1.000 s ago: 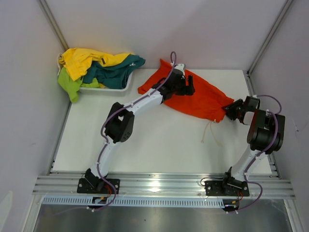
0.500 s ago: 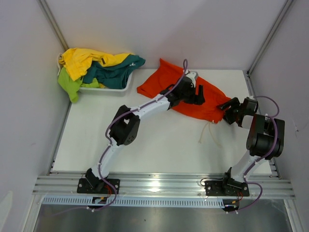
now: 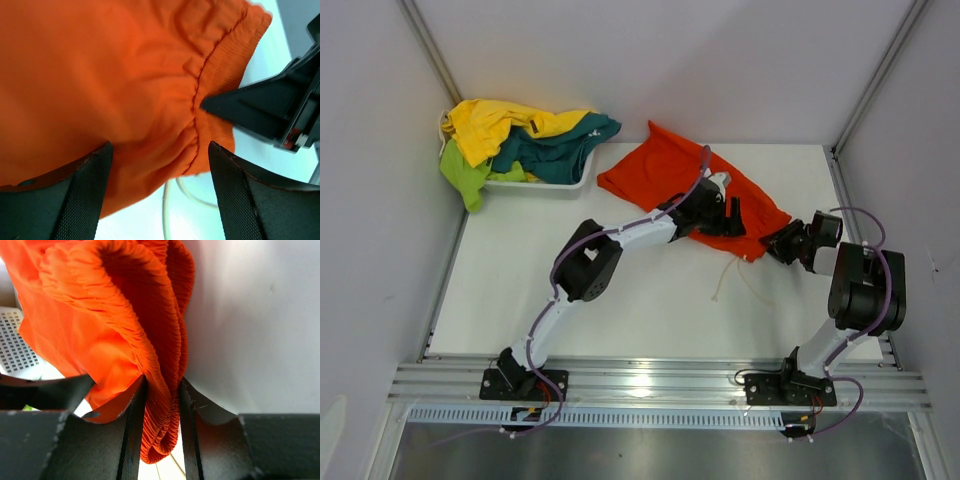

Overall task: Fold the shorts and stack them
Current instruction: Fold the shorts

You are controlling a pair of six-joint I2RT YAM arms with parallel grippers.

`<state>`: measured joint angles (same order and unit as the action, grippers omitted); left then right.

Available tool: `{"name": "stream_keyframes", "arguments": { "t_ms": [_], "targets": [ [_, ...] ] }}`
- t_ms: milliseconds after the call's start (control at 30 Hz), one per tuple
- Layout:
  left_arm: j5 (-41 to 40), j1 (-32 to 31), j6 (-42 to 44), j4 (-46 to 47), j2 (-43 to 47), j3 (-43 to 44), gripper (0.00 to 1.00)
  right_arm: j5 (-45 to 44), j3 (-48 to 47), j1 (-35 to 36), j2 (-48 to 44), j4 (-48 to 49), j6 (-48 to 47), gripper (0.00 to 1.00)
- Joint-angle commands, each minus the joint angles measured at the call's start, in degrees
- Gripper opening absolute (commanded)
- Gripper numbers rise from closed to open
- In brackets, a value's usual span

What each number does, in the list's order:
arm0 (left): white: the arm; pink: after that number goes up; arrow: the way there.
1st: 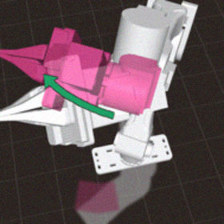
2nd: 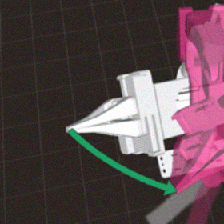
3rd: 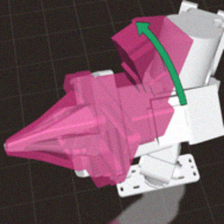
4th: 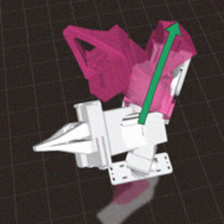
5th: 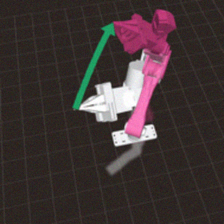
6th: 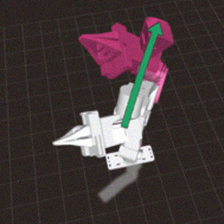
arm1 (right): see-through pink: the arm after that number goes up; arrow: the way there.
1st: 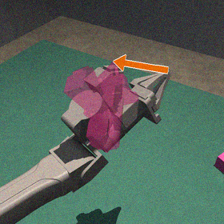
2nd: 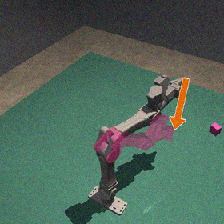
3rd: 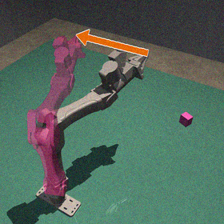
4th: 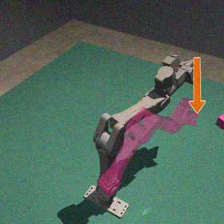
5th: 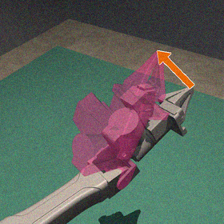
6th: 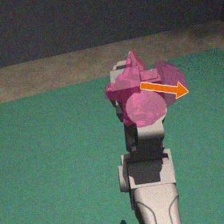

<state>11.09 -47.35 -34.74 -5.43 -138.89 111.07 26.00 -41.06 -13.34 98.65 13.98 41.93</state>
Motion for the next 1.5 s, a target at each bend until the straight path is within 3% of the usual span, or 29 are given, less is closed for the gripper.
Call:
{"name": "stream_keyframes", "arguments": {
  "t_ms": [0,67,500,600,767,800,833,1167,1333,1467],
  "targets": [
    [3.2,0.2,-2.7,3.8,0.5,3.0,0.78,0.2,1.4,0.8,-2.6,-1.8,-1.3,0.34],
    [3.1,0.2,-1.9,0.6,-1.4,5.9,0.77,0.4,2.2,0.9,-3.6,-1.6,-1.2,0.34],
    [2.7,0.2,-2.5,-2.2,-2.1,3.2,0.74,1.5,2.3,3.5,-5.4,0.5,0.6,0.35],
    [2.9,0.2,-3.6,0.3,-1.6,0.5,0.73,1.5,2.1,3.8,-5.9,0.9,1.1,0.32],
    [4.5,0.1,-6.5,4.7,-0.5,-4.4,0.71,0.4,0.4,4.1,-7.1,-1.7,0.8,0.12],
    [5.1,0.1,-6.8,5.1,-0.4,-4.6,0.71,-0.2,0.0,4.2,-7.3,-3.2,0.4,0.02],
    [5.3,0.1,-7.4,5.1,-0.2,-5.2,0.70,-0.6,-0.9,4.3,-7.8,-4.1,0.3,0.00],
    [1.5,0.0,-9.0,9.0,5.9,-9.4,0.71,-9.0,-8.1,4.1,-10.9,-23.4,-6.5,0.00],
    [4.5,4.5,-6.5,-3.9,7.0,1.8,0.75,-13.0,-9.5,3.8,-13.6,-31.5,-9.1,0.00],
    [1.2,9.5,-3.5,-4.5,11.7,-2.0,0.76,-20.4,-12.8,3.2,-15.2,-43.3,-10.6,0.00]
  ]
}}
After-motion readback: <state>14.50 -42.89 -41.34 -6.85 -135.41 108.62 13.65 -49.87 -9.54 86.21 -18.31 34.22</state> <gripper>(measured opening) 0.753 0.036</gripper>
